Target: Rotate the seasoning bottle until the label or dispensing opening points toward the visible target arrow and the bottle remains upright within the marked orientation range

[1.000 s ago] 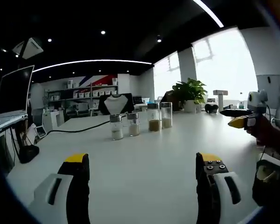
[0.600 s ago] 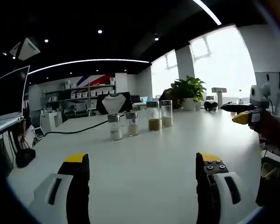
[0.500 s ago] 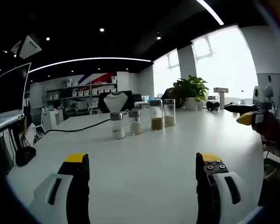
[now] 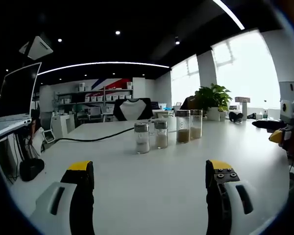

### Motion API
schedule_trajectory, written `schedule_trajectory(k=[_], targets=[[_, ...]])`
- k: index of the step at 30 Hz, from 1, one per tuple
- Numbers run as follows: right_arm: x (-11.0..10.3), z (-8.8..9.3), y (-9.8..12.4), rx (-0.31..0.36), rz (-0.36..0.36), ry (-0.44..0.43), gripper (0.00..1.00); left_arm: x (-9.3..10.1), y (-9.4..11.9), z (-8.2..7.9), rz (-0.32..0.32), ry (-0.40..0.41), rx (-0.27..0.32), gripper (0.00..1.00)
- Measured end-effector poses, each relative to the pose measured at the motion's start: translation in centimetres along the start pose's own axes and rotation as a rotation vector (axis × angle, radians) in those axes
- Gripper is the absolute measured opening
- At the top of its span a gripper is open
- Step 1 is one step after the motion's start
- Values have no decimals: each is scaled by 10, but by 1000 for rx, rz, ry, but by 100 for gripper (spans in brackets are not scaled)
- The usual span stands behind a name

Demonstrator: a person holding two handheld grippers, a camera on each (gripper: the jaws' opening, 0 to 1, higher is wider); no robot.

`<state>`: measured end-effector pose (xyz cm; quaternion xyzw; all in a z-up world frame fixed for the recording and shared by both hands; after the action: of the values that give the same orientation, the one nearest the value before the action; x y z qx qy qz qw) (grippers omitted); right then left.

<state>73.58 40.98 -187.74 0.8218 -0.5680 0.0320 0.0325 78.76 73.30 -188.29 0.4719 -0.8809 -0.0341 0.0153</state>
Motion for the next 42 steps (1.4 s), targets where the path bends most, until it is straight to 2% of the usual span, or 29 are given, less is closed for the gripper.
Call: schedule_trajectory(k=[4,7,10,17,25,29,31,33,36,39,42], targets=[[1,3,0,-6,1,-7,99,-7,-5,-2,-34,-32,-3,100],[1,5,-1,-9,-1,-14,99,-12,-13,-1,-25,-30,-7,100],[2,6,-1,-14,-9,-6,99,-14,-19,-5,-13,-22,28,100],[7,5,1,-4,-5,-18,99,-25,-36,-8,-35,-60,19,98],[15,1,6,8,3,-9,99,-32,-64,-4,-19,-42,-11,97],[17,2,6,8,-7,-9,98,-34,-76,-3,-6,-13,-12,94],[17,3,6,6,-10,-9,98,-37,-81,-3,-16,-18,-11,93],[17,3,5,4,-11,-10,98,-36,-86,-5,1,-40,-8,90],[17,5,4,-1,-18,-6,97,-36,-92,-7,8,-30,3,89],[17,7,4,-8,-20,-8,97,-40,-97,-12,-15,-54,27,81],[17,8,4,-12,-24,-4,96,-40,-106,-14,-2,-39,20,82]])
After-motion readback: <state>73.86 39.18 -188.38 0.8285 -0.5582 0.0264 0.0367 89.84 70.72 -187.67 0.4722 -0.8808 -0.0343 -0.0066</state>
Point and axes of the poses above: the point that each gripper's makers call its tool centre point, and the gripper's own axes: y roughly backward along the fingers, x roughly to its right, z roughly out of its underside, the point moved 4 cm from there along y, roughly backward along the fingers, and after that the axes turned 15 degrees about z, right-handed, at the moved point
